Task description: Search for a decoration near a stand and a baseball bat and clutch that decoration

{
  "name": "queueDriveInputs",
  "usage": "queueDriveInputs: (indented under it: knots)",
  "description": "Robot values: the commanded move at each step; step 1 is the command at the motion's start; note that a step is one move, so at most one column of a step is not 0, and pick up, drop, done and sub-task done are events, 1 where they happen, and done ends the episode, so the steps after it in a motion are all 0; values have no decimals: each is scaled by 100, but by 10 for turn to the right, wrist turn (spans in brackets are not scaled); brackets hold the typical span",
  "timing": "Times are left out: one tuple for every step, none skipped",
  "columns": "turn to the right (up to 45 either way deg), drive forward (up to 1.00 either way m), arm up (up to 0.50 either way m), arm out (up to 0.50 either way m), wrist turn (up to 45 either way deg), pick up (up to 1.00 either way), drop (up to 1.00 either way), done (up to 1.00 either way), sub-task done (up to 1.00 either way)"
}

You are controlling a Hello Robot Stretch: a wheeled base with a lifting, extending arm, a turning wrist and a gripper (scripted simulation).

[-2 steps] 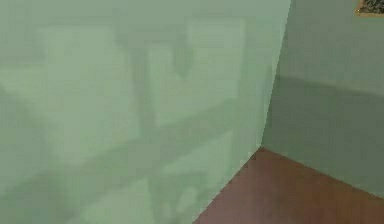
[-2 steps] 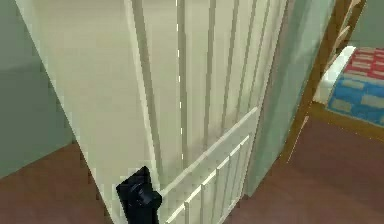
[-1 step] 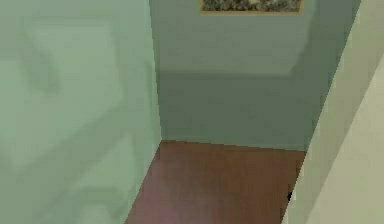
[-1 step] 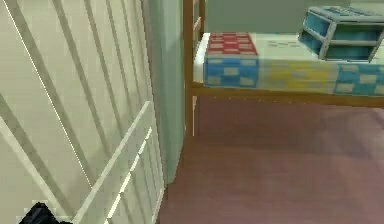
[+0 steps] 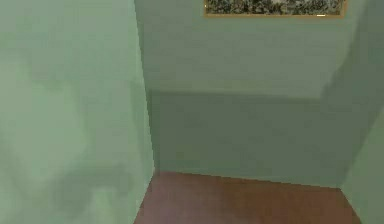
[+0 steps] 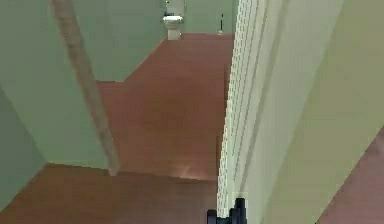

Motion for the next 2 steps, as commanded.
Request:
queueDriveInputs:
  knots:
    - [300, 0, 0, 0, 0, 0, 0, 0, 0]
    - [0, 25, 0, 0, 0, 0, 0, 0, 0]
